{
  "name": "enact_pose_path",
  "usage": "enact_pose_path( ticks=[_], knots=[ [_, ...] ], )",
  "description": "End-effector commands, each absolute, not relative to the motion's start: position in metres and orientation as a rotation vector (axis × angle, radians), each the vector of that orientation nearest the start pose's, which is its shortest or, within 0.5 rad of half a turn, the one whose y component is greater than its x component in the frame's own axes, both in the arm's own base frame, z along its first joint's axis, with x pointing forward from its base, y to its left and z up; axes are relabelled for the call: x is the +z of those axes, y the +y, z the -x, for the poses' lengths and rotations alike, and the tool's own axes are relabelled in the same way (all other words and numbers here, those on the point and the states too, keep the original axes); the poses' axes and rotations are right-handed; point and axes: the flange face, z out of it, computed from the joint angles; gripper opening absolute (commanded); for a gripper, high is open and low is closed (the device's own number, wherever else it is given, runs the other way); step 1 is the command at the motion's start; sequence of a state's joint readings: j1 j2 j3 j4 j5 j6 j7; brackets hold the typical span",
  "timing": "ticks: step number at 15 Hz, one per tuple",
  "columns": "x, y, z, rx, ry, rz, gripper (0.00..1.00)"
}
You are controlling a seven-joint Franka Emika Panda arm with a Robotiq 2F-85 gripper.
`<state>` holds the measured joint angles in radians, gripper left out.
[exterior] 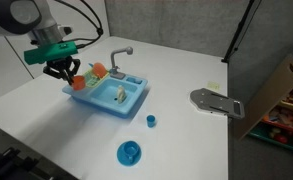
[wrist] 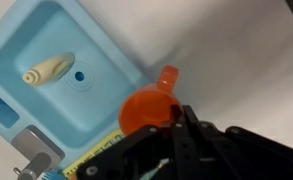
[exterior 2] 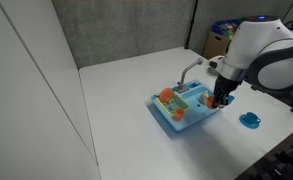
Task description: Put the orange mug on the blue counter
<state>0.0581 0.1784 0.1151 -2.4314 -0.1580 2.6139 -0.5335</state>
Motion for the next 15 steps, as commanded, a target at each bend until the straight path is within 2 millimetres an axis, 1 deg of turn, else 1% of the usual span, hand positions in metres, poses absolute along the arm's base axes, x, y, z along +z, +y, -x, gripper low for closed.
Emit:
enact_pose_path(
  ticks=[1,5,8,15],
  knots=[
    [0.228,0.098,-0.491,-0.040,-1.361,2.886,0.03],
    [0.215,0.102,-0.493,-0.071,-1.394,2.861,0.03],
    [0.207,0.101,-0.496,-0.087,-1.414,2.851,0.03],
    [0.194,0.101,-0.506,-0.115,-1.442,2.828,0.03]
  ],
)
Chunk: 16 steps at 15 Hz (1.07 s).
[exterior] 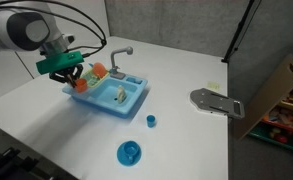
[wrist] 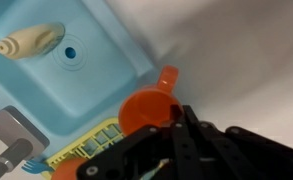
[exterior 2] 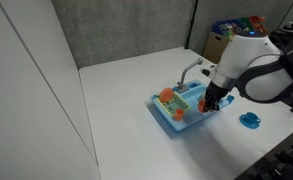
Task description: Put the orange mug on the blue counter
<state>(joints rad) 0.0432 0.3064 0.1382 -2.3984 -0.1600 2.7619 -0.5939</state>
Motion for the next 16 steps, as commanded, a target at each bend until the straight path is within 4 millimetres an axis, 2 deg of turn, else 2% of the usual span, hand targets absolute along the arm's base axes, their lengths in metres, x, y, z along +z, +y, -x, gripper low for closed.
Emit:
enact_pose_path(
  ticks=[1,9,16],
  knots=[
    [0.193,0.102,-0.508,-0.114,-1.441,2.827,0.03],
    [0.183,0.112,-0.518,-0.108,-1.470,2.827,0.03],
    [0.170,0.120,-0.517,-0.084,-1.546,2.814,0.03]
  ],
)
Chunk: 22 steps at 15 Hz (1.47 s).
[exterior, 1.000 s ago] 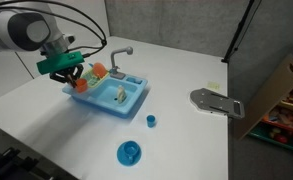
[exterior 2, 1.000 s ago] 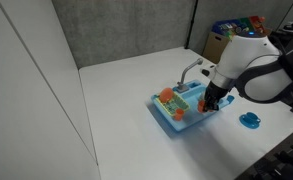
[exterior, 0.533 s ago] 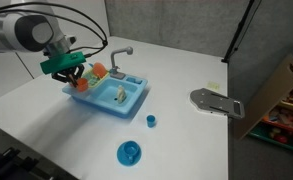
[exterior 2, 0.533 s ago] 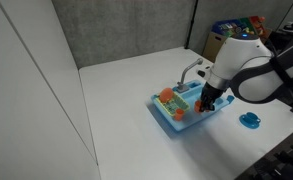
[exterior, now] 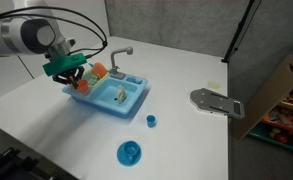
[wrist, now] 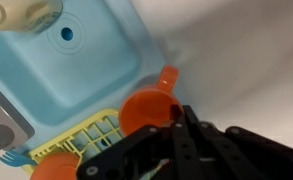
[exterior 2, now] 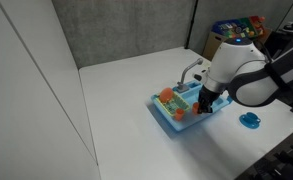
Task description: Put the orange mug on the blue counter
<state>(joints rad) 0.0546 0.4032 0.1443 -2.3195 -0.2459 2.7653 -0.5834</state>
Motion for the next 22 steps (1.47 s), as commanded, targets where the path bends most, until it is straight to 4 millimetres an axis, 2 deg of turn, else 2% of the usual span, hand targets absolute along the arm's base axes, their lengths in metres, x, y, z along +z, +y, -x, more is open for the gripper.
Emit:
enact_pose_path(
  ticks=[1,16,17,22],
  knots=[
    [0.169,0.120,-0.517,-0.082,-1.552,2.814,0.03],
    [0.159,0.126,-0.525,-0.087,-1.513,2.831,0.03],
    [0.160,0.125,-0.524,-0.087,-1.509,2.828,0.26],
    [0.170,0.128,-0.518,-0.102,-1.498,2.804,0.60]
  ],
)
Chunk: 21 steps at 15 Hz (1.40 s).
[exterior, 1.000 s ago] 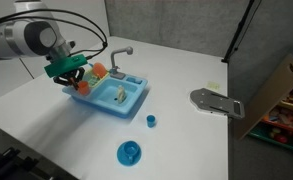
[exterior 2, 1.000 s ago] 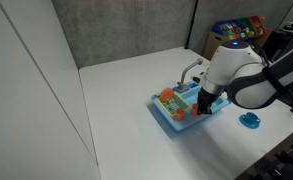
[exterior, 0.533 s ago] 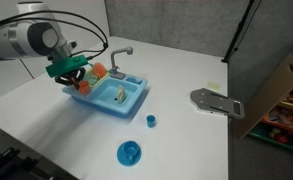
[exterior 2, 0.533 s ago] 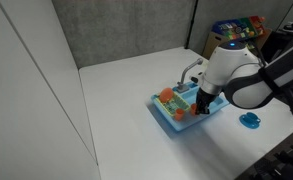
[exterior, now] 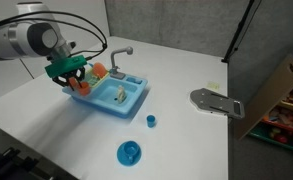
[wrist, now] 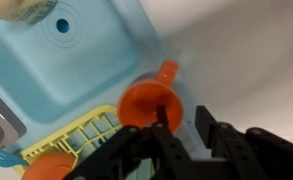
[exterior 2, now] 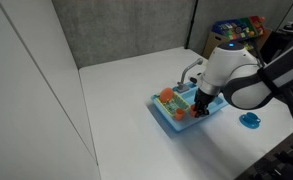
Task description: Put the orange mug on the blue counter
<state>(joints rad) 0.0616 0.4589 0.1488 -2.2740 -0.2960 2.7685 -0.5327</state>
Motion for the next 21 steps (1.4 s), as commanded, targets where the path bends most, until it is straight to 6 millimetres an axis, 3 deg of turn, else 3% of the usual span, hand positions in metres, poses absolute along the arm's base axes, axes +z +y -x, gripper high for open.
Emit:
enact_pose_path(
  ticks=[1,5,14,21],
  knots=[
    [0.173,0.128,-0.517,-0.106,-1.477,2.808,0.68],
    [0.188,0.126,-0.518,-0.152,-1.396,2.819,0.99],
    [0.232,0.101,-0.509,-0.170,-1.105,2.926,1.00],
    [0.279,0.066,-0.503,-0.085,-0.726,3.049,1.00]
  ],
)
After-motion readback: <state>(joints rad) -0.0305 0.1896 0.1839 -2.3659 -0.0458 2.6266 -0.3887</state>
